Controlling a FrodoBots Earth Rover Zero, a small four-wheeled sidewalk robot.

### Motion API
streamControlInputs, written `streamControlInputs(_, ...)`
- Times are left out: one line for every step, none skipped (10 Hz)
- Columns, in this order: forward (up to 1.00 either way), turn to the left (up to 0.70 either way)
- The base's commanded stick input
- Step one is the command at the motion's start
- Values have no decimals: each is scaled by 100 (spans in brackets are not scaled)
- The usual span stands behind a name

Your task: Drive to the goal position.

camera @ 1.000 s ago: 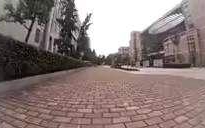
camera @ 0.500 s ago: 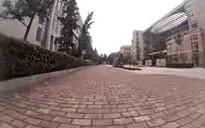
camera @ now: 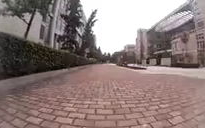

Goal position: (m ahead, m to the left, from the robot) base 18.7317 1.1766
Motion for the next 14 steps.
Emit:
streamControlInputs(45,0)
streamControlInputs(45,0)
streamControlInputs(45,0)
streamControlInputs(45,0)
streamControlInputs(45,0)
streamControlInputs(45,0)
streamControlInputs(45,0)
streamControlInputs(45,0)
streamControlInputs(45,0)
streamControlInputs(45,0)
streamControlInputs(45,0)
streamControlInputs(45,0)
streamControlInputs(45,0)
streamControlInputs(45,0)
